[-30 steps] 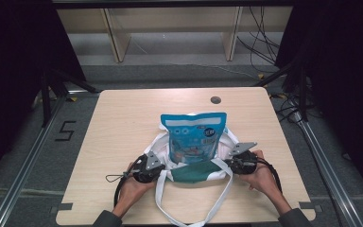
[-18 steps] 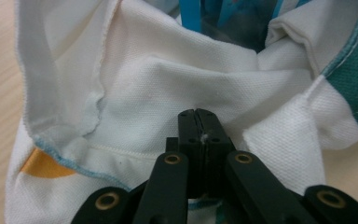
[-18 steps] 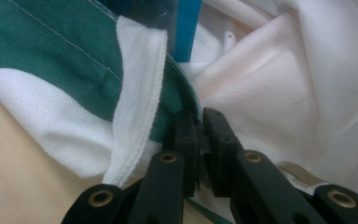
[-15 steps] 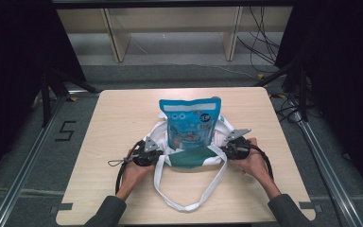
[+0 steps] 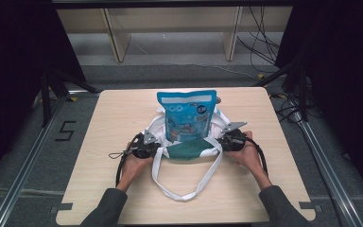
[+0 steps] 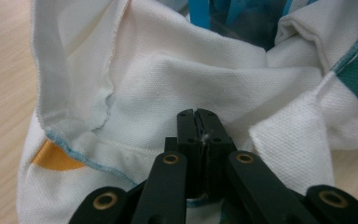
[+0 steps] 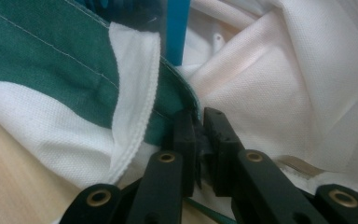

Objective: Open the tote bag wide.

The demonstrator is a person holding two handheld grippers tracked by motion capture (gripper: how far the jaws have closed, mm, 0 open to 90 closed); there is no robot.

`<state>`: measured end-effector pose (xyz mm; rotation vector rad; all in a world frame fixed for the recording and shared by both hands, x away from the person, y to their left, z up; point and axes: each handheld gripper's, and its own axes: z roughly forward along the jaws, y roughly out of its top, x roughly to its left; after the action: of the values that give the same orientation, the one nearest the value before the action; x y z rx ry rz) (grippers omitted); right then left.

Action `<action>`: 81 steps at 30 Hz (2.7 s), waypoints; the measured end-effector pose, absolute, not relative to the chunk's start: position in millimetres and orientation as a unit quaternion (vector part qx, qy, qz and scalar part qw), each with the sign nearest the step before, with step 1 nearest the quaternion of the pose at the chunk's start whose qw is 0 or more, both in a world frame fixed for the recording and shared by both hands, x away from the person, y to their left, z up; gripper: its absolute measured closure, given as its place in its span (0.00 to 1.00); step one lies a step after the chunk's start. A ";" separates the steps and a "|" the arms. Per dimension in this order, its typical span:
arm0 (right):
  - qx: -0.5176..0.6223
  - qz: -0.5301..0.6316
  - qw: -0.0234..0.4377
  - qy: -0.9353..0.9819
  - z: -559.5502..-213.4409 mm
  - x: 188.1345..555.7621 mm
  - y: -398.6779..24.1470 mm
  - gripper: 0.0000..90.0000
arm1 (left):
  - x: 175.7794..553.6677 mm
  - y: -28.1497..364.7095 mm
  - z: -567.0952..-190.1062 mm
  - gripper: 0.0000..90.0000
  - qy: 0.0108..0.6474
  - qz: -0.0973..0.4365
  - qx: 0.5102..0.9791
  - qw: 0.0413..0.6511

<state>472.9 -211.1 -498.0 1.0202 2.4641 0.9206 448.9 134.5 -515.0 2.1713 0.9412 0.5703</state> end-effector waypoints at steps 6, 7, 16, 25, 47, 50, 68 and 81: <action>0.356 0.323 0.158 0.863 -497.3 476.8 -210.8 0.93 | 449.4 134.6 -514.1 0.96 0.369 0.220 0.835 0.343; 0.368 0.320 0.154 0.859 -496.5 475.6 -211.0 0.93 | 449.4 134.8 -513.5 0.96 0.367 0.221 0.837 0.341; 0.359 0.343 0.156 0.854 -490.4 476.5 -218.2 0.88 | 449.9 140.1 -508.6 0.86 0.375 0.217 0.832 0.346; 0.377 0.357 0.159 0.840 -473.9 467.4 -228.9 0.73 | 440.2 151.2 -495.7 0.71 0.387 0.228 0.817 0.361; 0.385 0.418 0.165 0.806 -442.8 437.1 -255.6 0.54 | 400.2 156.7 -461.7 0.51 0.391 0.180 0.780 0.455; 0.383 0.421 0.166 0.805 -439.4 432.3 -256.5 0.54 | 393.8 156.0 -459.7 0.49 0.393 0.165 0.775 0.467; 0.395 0.417 0.168 0.801 -442.5 415.6 -269.8 0.49 | 369.3 150.1 -465.3 0.42 0.377 0.166 0.786 0.460; 0.387 0.414 0.164 0.807 -451.1 406.1 -266.5 0.46 | 359.0 155.7 -471.2 0.37 0.385 0.161 0.787 0.454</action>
<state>406.1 -266.5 -451.1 1.1035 2.3011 1.1813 359.0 155.7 -471.2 1.9419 0.9499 0.3973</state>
